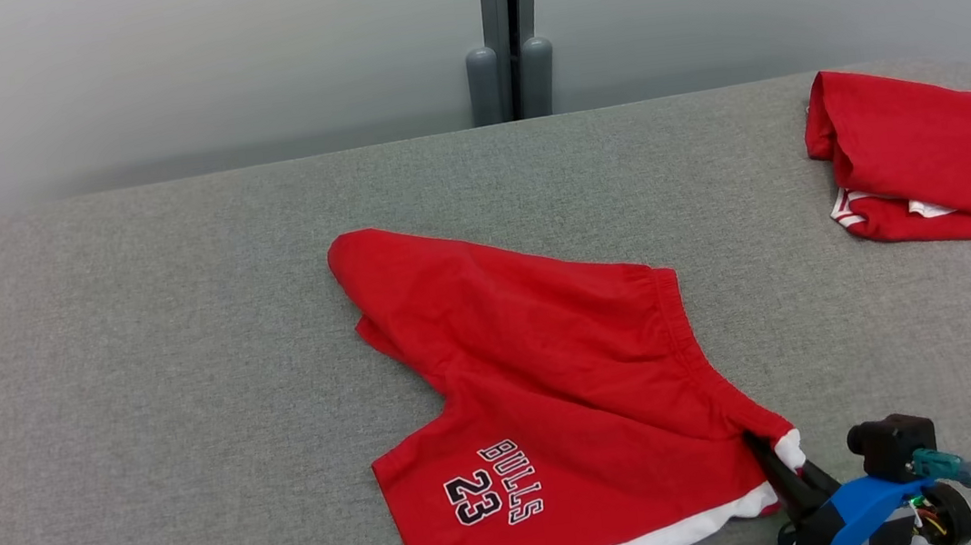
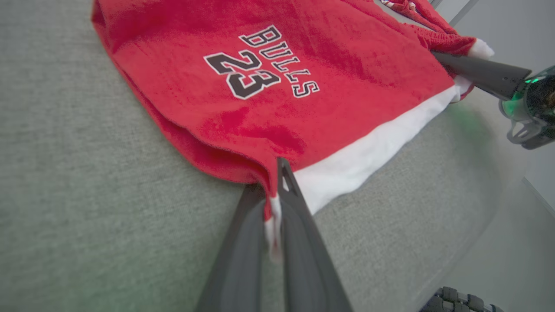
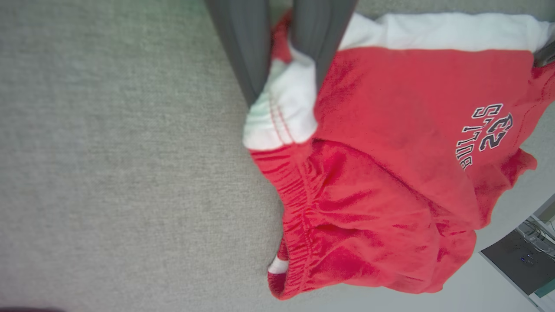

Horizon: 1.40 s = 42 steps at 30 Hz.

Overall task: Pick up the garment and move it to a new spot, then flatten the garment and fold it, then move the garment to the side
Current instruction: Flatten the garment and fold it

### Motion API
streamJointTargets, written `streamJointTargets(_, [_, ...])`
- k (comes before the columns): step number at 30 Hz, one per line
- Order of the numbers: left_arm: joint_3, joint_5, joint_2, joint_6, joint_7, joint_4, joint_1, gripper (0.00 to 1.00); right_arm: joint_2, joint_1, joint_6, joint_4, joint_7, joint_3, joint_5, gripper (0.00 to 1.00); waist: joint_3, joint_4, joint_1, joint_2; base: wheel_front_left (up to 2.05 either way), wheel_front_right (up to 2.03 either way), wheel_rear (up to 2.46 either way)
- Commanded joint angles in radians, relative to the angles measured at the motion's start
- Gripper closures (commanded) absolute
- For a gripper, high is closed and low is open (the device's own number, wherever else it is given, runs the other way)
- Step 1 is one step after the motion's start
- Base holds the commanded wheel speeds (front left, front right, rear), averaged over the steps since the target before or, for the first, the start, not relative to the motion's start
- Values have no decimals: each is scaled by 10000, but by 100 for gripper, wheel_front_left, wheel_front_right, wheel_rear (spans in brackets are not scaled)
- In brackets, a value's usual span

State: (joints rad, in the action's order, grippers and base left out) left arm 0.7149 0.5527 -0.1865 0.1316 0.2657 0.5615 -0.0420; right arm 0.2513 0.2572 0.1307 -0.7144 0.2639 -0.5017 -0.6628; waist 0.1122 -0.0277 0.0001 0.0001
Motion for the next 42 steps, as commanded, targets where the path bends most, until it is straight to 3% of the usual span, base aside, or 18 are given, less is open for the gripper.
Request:
streamJointTargets(1, [-156, 109, 43, -21, -30, -151, -202, 100, 107, 19, 3, 270, 0, 97, 26, 100, -10, 6, -1, -1, 0, 0, 0])
streamJointTargets(8, [-1419, 693, 93, -21, -9, -1490, -454, 100, 166, -122, 2, 1962, 1, 812, 782, 100, 10, 27, -1, -1, 0, 0, 0])
streamJointTargets(15, [-2155, 1148, -394, -21, -31, -2278, -1981, 100, -93, 1180, 2, 2781, 1, 1209, 1531, 100, 258, 44, -1, -1, 0, 0, 0])
streamJointTargets(24, [-2362, 1667, -1511, -20, -1052, -2029, -6532, 100, -653, 6193, 2, 1398, -566, 744, 1881, 100, 1367, -42, -1, -1, 0, 0, 0])
streamJointTargets(28, [-2363, 2066, -1623, -21, -1284, -1312, -8934, 100, -690, 8570, 2, 375, -882, 802, 1700, 100, 1925, 141, -1, -1, 0, 0, 0])
streamJointTargets(32, [-2200, 2434, -1370, -20, -1234, -523, -11023, 100, -837, 10488, 2, -736, -905, 1295, 1348, 100, 2304, 284, -1, -1, 0, 0, 0])
streamJointTargets(36, [-1723, 2641, -1133, -21, -854, 12, -12403, 100, -1031, 11734, 3, -1540, -486, 1529, 1160, 100, 2492, 360, -1, -1, 0, 0, 0])
streamJointTargets(42, [-1073, 3050, -1096, -20, -339, 384, -12568, 100, -1337, 11837, 3, -2124, -136, 1320, 940, 100, 2578, 383, -1, -1, 0, 0, 0])
